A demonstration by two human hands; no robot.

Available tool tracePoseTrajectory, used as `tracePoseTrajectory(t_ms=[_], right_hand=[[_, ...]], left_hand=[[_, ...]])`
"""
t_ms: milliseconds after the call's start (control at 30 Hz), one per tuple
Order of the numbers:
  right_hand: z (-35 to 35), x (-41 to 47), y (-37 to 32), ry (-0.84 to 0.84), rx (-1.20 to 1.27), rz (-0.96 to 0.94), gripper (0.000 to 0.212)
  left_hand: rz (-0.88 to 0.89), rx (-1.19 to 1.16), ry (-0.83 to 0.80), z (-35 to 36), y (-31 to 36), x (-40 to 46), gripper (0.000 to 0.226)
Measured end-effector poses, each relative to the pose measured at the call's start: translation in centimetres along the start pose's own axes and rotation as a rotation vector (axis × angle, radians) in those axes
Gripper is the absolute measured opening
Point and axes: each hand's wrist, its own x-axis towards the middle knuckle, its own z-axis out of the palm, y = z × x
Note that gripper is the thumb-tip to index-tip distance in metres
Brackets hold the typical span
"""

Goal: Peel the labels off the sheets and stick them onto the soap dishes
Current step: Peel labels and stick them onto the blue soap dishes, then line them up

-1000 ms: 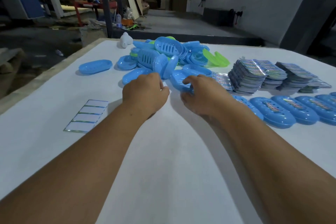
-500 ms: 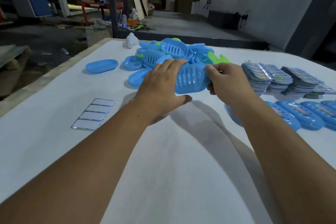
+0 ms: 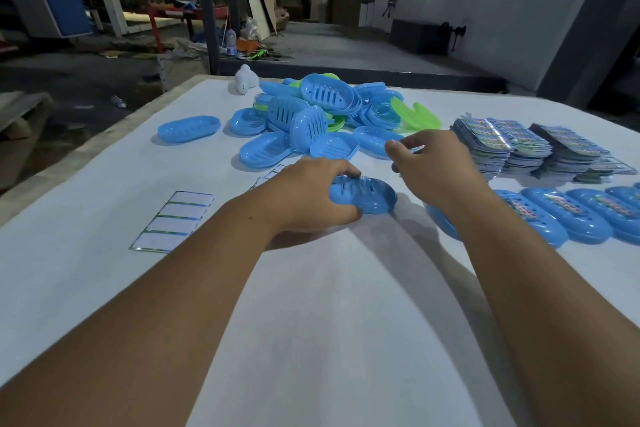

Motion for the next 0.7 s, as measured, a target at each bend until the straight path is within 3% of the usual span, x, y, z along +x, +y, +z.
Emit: tracePoseTrajectory(t_ms=[267,400,533,700], right_hand=[[0.4,-0.1,0.2,-0.053,-0.006,-0.085,0.036],[1.0,-0.7,0.1,-0.151,-0.055,-0.202,0.03],[1.1,-0.8,0.1,-0.157,-0.13,-0.272,0.032],[1.0,-0.8,0.0,-0.163,-0.135,-0.267,0.034]], left_hand=[[-0.072,-0.027,-0.039,-0.4,0.1,-0.1,0.059],[-0.178,-0.097,0.091,-1.3,0.0,0.0,0.033],[-0.371,0.253,0.277,-2.4,-1.0,0.0,0.023],[-0.498,0.427,0.135,-3.0,-1.7,-0.5,0.039]])
